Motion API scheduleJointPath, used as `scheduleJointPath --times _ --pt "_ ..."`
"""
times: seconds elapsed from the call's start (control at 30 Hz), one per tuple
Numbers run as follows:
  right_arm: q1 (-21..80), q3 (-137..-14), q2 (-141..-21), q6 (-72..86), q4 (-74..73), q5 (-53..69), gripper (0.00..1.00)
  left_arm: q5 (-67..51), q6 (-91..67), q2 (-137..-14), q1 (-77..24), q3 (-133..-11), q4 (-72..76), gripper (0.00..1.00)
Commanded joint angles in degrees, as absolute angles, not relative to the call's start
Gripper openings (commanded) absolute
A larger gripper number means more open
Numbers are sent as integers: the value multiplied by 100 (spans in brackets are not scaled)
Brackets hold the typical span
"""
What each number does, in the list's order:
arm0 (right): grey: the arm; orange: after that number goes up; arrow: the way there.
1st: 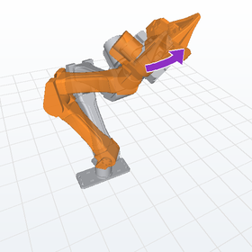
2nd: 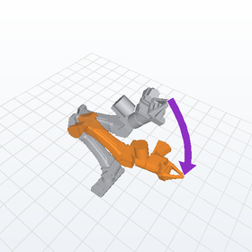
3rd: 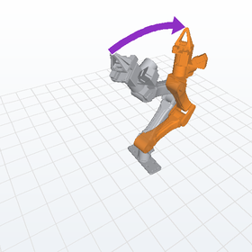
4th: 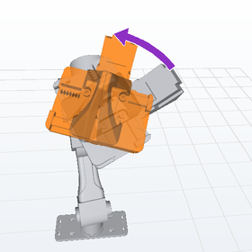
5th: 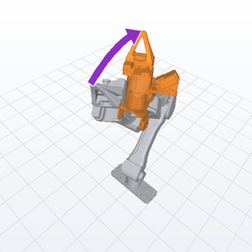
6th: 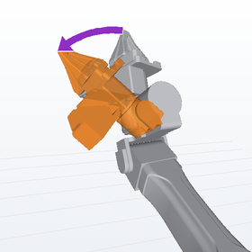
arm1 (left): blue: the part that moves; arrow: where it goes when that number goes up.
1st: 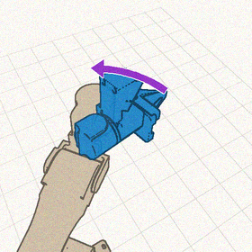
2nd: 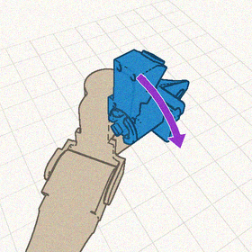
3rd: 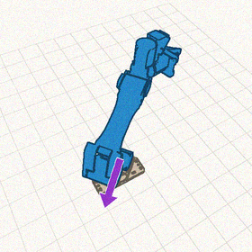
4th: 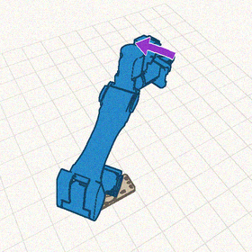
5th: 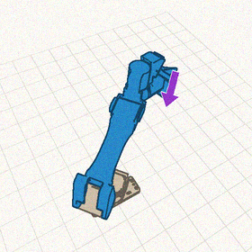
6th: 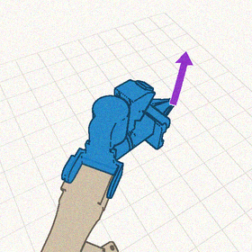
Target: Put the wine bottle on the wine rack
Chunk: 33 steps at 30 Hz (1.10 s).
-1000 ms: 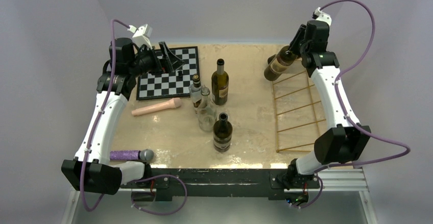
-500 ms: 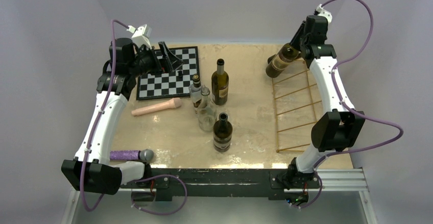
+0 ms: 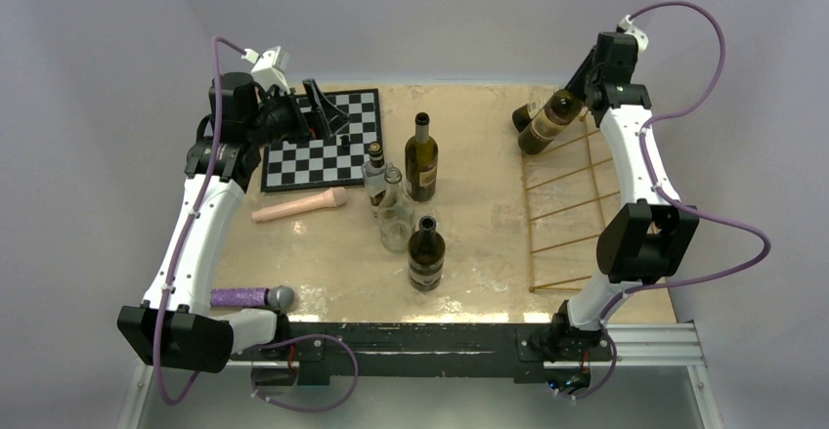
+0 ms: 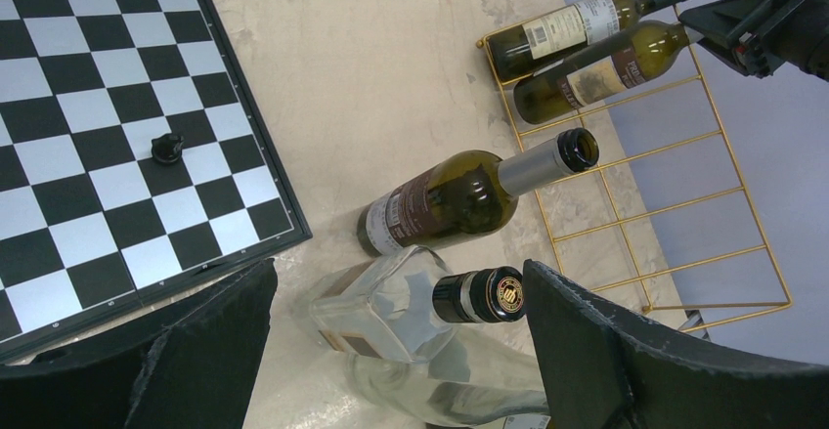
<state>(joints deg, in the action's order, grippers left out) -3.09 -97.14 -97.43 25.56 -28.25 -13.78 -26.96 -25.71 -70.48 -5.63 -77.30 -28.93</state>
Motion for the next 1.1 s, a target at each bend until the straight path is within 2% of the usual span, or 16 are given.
scheduleJointPath --times 0.0,0.47,0.53,0.63,0.83,0.9,1.07 --pt "-384 -9928 -9678 2849 -2324 -1184 0 -2689 -2479 -7041 -527 -8021 -2843 99" --pt "-576 -9926 -10092 3316 -2430 -905 0 -2558 -2393 -7073 -527 -8104 -2957 99" --pt "-601 -9923 -10137 3334 -2480 -937 6 -2543 -2382 -7075 -527 -8091 -2970 99" --pt "-630 -9933 -10222 3363 -2564 -941 22 -2438 -2382 -7043 -527 -8018 -2956 99" --pt "-650 -9734 -10214 3533 -2607 -1094 47 -2338 -2399 -7040 -527 -7947 -2957 99" --pt "-665 -9720 -10233 3632 -2709 -1209 51 -2314 -2395 -7036 -527 -7937 -2958 99" --pt "-740 -9599 -10304 3966 -2849 -1238 51 -2303 -2408 -7036 -527 -7921 -2962 99"
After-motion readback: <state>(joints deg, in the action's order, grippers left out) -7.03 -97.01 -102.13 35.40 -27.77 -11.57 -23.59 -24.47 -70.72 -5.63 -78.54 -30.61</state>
